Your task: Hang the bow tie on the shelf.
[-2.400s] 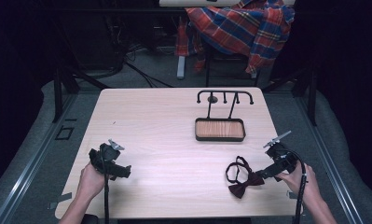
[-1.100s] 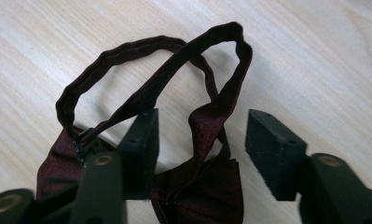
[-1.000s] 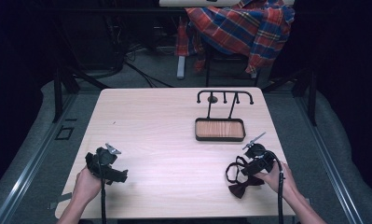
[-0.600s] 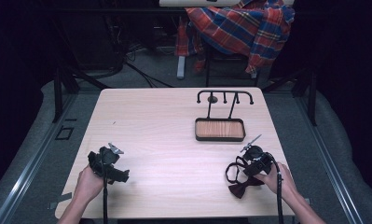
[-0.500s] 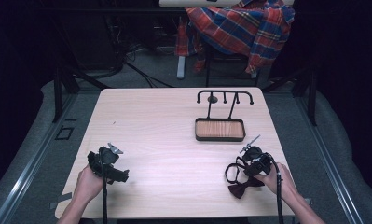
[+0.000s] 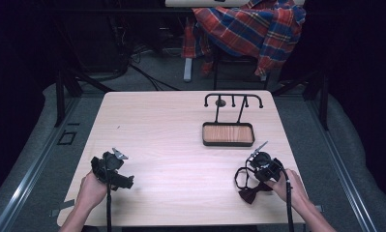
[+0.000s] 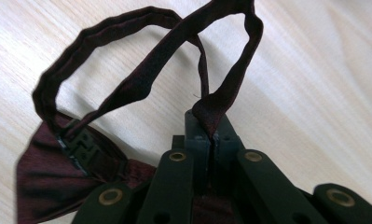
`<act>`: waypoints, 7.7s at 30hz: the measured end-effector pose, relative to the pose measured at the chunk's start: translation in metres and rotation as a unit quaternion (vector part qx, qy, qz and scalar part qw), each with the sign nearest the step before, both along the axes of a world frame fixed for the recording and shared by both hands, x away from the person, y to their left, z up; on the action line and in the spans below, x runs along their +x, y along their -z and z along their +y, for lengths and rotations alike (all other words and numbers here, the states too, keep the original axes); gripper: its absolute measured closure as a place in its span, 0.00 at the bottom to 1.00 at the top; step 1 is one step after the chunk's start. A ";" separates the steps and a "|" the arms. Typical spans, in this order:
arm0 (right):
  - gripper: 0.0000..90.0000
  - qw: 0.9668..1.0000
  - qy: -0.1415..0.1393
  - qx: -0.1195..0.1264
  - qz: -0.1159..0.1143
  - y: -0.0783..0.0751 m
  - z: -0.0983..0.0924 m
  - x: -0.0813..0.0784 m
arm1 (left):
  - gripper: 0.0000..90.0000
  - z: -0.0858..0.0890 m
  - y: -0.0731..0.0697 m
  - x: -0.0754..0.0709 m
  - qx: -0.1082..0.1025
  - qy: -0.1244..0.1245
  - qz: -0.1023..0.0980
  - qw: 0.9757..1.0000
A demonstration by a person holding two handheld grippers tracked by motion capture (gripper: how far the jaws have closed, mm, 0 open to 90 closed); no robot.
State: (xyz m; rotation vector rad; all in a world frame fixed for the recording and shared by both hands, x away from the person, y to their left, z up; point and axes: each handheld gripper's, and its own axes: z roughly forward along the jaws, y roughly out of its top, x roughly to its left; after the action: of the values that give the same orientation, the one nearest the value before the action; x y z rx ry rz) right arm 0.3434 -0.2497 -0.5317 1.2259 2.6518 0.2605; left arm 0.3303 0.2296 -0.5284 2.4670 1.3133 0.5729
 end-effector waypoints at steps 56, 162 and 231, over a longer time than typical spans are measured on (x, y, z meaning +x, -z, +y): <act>0.98 0.979 -0.009 -0.019 -0.203 -0.054 -0.003 -0.001 | 0.00 -0.004 0.001 0.003 0.005 0.009 -0.002 1.000; 0.98 0.938 0.100 0.080 -0.323 -0.119 -0.034 0.073 | 0.00 -0.006 0.006 0.005 0.011 0.017 0.009 1.000; 0.84 0.951 0.124 0.147 -0.242 -0.066 -0.042 0.124 | 0.00 -0.005 0.007 0.005 0.012 0.018 0.014 1.000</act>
State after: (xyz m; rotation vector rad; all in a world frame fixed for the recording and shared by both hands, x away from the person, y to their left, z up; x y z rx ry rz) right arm 0.4674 -0.2921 -0.4658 1.3508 2.0664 0.8207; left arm 0.3356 0.2242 -0.5349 2.5217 1.2764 0.5502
